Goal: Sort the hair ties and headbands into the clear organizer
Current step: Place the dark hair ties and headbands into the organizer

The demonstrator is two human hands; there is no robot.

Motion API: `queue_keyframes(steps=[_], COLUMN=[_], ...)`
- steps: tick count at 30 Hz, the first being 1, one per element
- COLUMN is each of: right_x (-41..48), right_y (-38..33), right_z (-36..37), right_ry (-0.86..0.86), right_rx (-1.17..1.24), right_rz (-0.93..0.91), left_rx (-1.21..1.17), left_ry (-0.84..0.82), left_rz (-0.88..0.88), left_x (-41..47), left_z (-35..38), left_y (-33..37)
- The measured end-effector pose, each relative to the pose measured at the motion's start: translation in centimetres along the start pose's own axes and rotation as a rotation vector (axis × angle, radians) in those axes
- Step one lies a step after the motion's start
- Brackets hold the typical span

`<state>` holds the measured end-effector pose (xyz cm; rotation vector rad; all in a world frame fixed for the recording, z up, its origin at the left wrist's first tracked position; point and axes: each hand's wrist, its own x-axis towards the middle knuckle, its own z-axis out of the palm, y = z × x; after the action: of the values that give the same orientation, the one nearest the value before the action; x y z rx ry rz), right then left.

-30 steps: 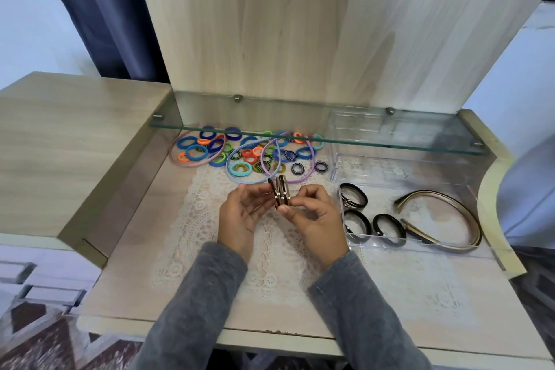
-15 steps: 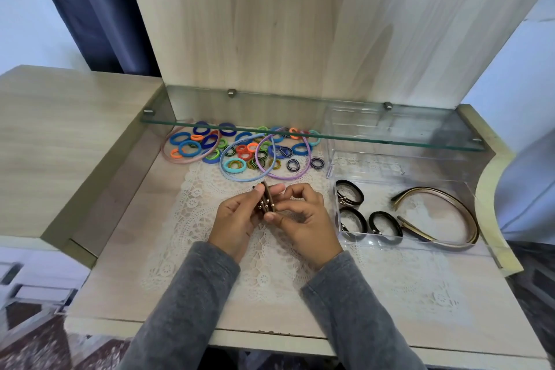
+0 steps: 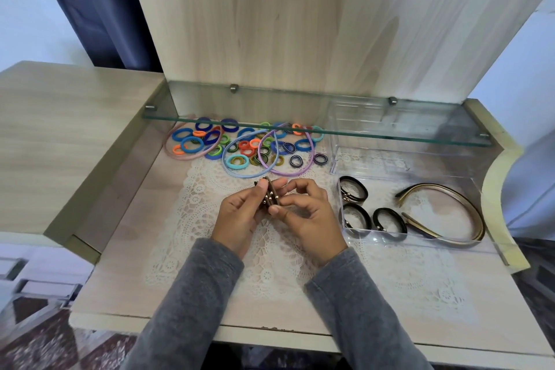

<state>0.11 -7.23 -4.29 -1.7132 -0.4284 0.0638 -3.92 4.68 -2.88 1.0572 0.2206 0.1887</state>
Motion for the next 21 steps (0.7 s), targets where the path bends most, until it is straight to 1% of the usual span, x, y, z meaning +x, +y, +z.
queue_keyframes(steps=[9, 15, 21], right_x=[-0.02, -0.04, -0.04], right_y=[-0.05, -0.01, 0.05], right_z=[-0.14, -0.15, -0.05], right_ry=[0.011, 0.023, 0.025], right_rx=[0.014, 0.026, 0.019], right_rz=[0.011, -0.002, 0.000], left_rx=[0.001, -0.026, -0.092], left_ry=[-0.029, -0.091, -0.076], left_rz=[-0.006, -0.037, -0.053], left_x=[0.21, 0.23, 0.26], left_z=[-0.34, -0.64, -0.54], left_y=[-0.05, -0.05, 0.26])
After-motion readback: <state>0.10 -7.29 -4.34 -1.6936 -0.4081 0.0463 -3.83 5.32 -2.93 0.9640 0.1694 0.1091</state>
